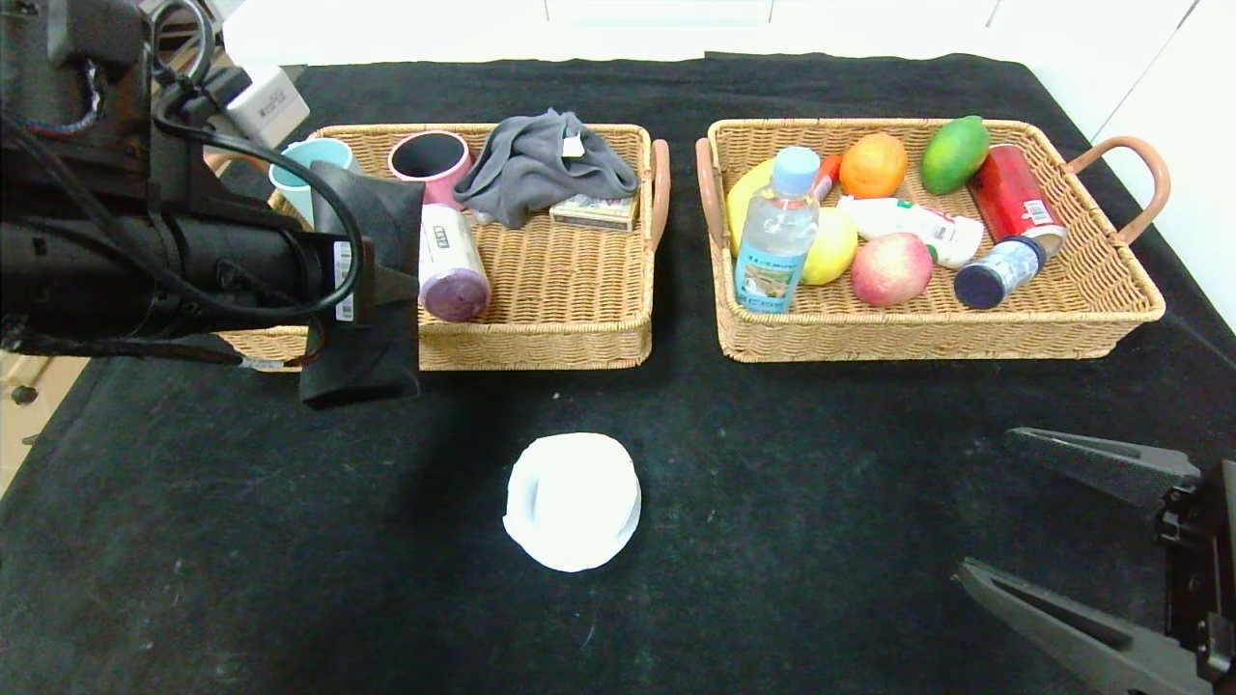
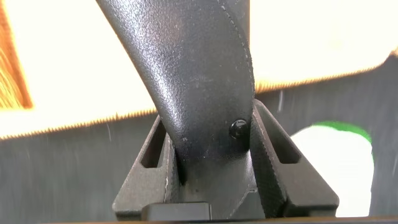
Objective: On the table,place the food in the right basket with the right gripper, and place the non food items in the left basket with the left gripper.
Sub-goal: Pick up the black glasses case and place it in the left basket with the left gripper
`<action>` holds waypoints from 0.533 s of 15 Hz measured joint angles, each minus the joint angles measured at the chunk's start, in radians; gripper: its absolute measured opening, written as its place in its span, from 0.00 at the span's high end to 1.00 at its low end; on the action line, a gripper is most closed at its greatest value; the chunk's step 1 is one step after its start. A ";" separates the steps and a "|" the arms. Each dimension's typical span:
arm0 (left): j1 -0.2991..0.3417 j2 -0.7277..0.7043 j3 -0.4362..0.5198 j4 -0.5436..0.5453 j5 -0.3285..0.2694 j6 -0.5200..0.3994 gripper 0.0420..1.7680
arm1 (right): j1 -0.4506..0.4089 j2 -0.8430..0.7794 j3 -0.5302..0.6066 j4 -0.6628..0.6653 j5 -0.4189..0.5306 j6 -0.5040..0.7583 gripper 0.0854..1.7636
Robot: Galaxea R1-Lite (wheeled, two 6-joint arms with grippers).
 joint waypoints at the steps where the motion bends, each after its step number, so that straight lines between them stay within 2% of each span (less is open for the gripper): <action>1: 0.002 0.015 -0.012 -0.060 0.009 0.000 0.60 | 0.000 0.000 0.000 0.000 0.000 0.000 0.03; 3: 0.005 0.054 -0.054 -0.143 0.032 -0.001 0.60 | -0.001 0.001 0.000 0.000 0.000 0.000 0.03; 8: -0.014 0.145 -0.169 -0.203 0.043 0.000 0.61 | -0.001 0.002 -0.002 -0.001 -0.001 0.003 0.03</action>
